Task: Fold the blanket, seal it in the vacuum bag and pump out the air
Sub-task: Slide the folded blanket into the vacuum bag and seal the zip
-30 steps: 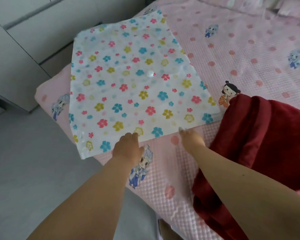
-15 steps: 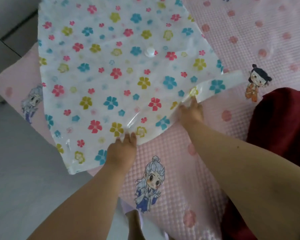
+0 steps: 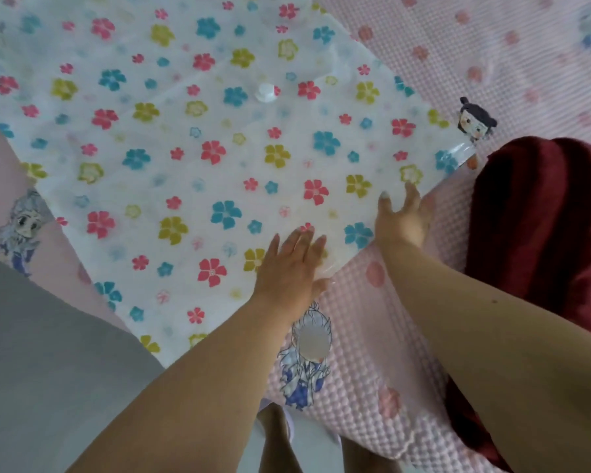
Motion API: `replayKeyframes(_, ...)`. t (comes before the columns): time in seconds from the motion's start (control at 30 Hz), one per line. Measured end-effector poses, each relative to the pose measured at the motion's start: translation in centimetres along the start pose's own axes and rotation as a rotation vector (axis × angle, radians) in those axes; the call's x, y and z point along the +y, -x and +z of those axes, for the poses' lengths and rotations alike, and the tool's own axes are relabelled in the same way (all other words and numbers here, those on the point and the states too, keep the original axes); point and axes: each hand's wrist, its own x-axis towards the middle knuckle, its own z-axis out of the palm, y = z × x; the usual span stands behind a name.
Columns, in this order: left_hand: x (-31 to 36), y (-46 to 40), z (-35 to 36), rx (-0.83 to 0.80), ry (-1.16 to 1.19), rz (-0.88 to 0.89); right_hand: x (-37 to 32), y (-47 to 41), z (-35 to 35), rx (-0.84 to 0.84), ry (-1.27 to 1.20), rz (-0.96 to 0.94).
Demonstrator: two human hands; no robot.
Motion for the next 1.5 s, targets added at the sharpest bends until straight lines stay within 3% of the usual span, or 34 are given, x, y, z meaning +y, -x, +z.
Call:
replayKeyframes(0.1,-0.3,-0.8,0.9,-0.097,0.004,-0.04,1.9,2.1,0.7,-0.059,0.196,-0.11)
replayKeyframes(0.3,0.3,-1.2,1.5,-0.038,-0.076,0.019,3.5,4.4,1.8,-0.326,0.17,-0.476)
replayKeyframes(0.47,0.7,-0.9,1.2,-0.008,-0.039,0.073,5.3,3.4,0.9,-0.531,0.419,-0.616)
replayKeyframes(0.53,0.6,-0.9,0.7,0.041,0.055,0.031,5.2,3.2,0.4,-0.498,0.297,-0.563)
replayKeyframes(0.7,-0.1,-1.3,0.4,0.151,0.327,-0.061,4.8,4.3,0.3,-0.201,0.116,-0.585)
replayKeyframes(0.83,-0.7,-1.6,0.8,0.141,0.347,-0.084,5.1,5.1,0.9,-0.271,0.017,-0.493)
replayKeyframes(0.97,0.1,-1.9,1.0,0.123,0.147,-0.031,4.9,5.3,0.8,-0.272,-0.1,-0.463)
replayKeyframes(1.17,0.8,-2.2,1.1,0.156,0.141,0.024,5.8,4.9,1.1,-0.287,0.064,-0.55)
replayKeyframes(1.3,1.0,-2.9,0.7,0.134,0.292,-0.129,5.9,4.8,1.0,-0.262,0.055,-0.56)
replayKeyframes(1.5,0.3,-3.8,0.3,0.061,0.825,-0.436,5.6,5.7,0.3,-0.127,-0.012,-0.632)
